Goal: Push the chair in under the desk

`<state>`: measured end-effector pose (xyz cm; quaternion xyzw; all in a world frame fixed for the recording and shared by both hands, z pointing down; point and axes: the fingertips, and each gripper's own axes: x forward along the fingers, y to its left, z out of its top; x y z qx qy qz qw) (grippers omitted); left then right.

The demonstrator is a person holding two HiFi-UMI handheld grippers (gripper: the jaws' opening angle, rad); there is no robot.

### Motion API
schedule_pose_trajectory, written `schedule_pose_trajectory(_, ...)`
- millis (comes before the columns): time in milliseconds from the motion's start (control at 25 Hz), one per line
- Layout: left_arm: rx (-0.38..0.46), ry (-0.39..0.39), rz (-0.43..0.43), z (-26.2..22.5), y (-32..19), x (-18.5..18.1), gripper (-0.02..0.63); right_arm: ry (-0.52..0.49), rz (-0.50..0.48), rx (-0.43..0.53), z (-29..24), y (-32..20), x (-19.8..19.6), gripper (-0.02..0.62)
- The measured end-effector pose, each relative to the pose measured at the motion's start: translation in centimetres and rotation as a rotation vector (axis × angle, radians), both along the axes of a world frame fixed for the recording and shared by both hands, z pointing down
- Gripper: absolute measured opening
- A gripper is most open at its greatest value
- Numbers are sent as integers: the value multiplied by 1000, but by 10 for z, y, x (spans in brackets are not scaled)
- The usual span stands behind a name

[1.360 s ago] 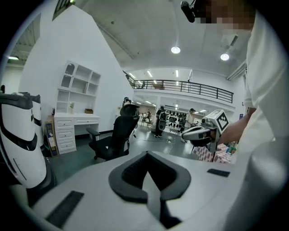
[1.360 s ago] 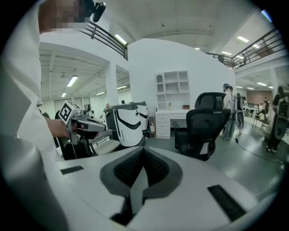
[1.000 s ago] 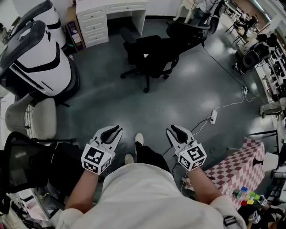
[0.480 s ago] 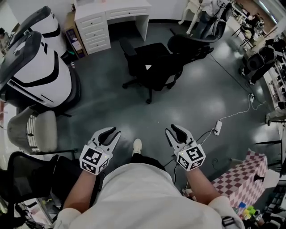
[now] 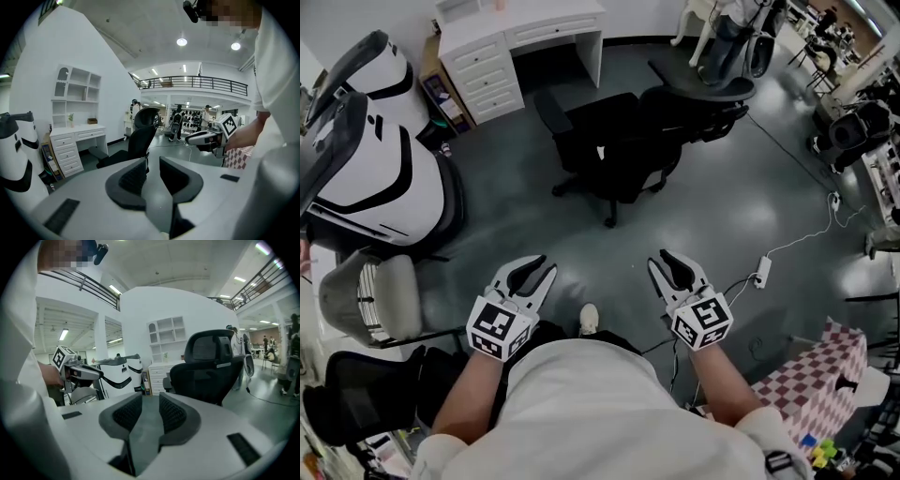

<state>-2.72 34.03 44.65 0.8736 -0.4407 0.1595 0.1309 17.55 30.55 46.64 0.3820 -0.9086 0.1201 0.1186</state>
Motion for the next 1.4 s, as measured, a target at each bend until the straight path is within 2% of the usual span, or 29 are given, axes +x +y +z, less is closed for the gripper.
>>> schedule_pose_trajectory(280,1,3,28,1,-44,0,92,7,35,0,1,-39,5,95)
schedule_pose_trajectory(600,2,22,116,6,-111,-7,107,35,136,-4,0,-91,0,106)
schedule_pose_trajectory(960,5,33,303,8,-200,0,135,68,304,2,-7,-159,6,130)
schedule_pose_trajectory(1400,-12,28,557,16,-260,28,141,113,572,17,-21,-200,46,140)
